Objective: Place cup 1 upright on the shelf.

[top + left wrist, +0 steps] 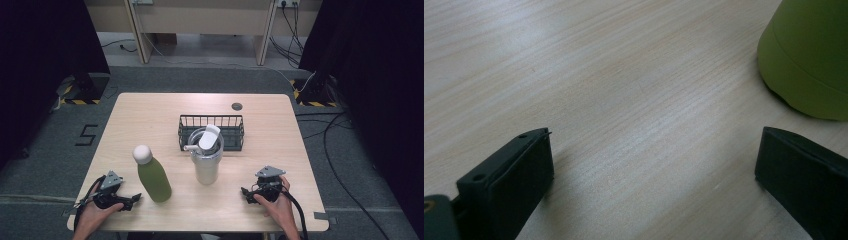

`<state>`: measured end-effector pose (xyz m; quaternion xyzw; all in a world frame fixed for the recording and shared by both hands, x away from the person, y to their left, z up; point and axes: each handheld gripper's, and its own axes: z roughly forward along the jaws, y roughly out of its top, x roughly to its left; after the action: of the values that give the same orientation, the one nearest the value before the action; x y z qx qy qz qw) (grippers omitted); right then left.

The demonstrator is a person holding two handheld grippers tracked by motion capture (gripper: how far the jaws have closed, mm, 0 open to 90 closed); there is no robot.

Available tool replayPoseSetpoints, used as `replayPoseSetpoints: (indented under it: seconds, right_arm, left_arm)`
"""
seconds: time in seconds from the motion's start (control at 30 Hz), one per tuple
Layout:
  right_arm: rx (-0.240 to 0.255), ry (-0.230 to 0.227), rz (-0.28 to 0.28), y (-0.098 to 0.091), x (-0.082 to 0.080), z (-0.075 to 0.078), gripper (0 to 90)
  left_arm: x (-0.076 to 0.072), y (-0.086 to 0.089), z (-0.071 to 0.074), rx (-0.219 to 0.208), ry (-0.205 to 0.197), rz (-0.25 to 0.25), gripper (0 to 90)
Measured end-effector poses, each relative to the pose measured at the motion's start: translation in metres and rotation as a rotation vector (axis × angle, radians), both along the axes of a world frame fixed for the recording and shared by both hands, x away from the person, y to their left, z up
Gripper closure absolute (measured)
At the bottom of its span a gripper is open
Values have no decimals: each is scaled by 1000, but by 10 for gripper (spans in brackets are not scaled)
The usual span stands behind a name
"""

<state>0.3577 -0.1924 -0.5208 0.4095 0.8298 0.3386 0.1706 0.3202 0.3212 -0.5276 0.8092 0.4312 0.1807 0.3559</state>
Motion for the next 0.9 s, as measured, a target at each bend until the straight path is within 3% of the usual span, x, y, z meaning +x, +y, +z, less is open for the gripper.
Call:
replayPoseSetpoints:
  seconds: [0.27,0.3,0.33,0.6,0.83,0.9]
  right_arm:
    - [7,-6,-3,-1,-2,1,57]
    - [11,-13,3,-1,-2,1,84]
    - [16,-23,13,-2,-3,2,173]
    - [40,-62,28,-3,-7,8,161]
    - [115,-127,54,-1,-12,16,155]
    - [107,-149,69,1,-15,20,155]
  left_arm:
    - [0,0,0,0,0,0,15]
    - [0,0,0,0,0,0,15]
    - [0,0,0,0,0,0,15]
    - [0,0,0,0,0,0,15]
    - [0,0,0,-1,1,-1,15]
    - [0,0,0,-1,1,-1,14]
